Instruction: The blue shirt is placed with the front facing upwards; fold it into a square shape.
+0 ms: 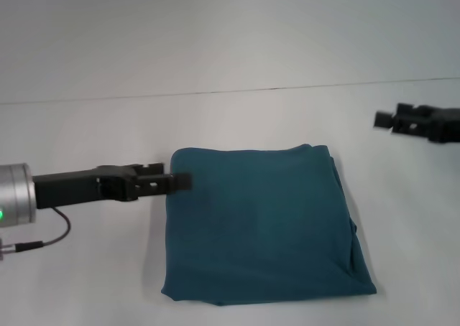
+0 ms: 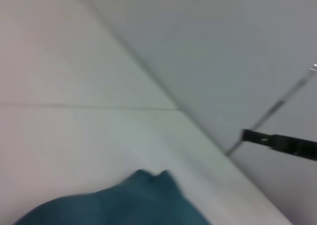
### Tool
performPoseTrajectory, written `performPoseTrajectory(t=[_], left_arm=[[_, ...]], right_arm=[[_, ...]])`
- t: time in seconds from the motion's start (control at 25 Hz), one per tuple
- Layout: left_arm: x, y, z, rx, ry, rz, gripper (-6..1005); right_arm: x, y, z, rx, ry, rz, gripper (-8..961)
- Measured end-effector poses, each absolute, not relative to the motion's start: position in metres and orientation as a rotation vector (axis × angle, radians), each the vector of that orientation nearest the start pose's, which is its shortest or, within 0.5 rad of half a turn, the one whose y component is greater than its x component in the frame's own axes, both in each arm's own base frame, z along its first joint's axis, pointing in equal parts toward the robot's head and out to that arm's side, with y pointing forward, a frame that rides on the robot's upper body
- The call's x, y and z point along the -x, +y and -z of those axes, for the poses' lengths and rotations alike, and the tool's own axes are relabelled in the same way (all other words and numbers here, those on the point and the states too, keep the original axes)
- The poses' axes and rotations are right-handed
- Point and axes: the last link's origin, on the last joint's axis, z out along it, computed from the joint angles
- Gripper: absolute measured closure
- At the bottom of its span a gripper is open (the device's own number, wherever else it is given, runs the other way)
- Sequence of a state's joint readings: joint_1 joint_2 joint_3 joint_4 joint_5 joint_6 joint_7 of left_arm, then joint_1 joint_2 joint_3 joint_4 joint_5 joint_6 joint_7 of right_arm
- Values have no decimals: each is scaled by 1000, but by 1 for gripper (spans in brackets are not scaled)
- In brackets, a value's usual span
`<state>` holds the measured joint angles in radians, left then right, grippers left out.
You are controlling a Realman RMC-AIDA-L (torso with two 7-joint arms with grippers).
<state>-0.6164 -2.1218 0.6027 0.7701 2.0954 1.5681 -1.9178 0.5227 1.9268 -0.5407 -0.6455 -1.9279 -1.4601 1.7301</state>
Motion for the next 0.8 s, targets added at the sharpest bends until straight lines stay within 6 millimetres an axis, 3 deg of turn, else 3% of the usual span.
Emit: performPoseTrajectory(t=[0.08, 0.28, 0.52, 0.8], left_arm=[[226, 351, -4, 2657, -1130, 792, 71], [224, 342, 5, 2733, -1001, 793, 64], [231, 332, 11, 2743, -972, 792, 63], [233, 328, 12, 2751, -959, 797, 63]], right_arm=[[-294, 357, -81, 2421, 975, -759, 24], [-284, 346, -60, 2606, 848, -688, 24], [-281, 341, -46, 2692, 817, -618, 23], [-280, 339, -43, 2704, 817, -624, 23]])
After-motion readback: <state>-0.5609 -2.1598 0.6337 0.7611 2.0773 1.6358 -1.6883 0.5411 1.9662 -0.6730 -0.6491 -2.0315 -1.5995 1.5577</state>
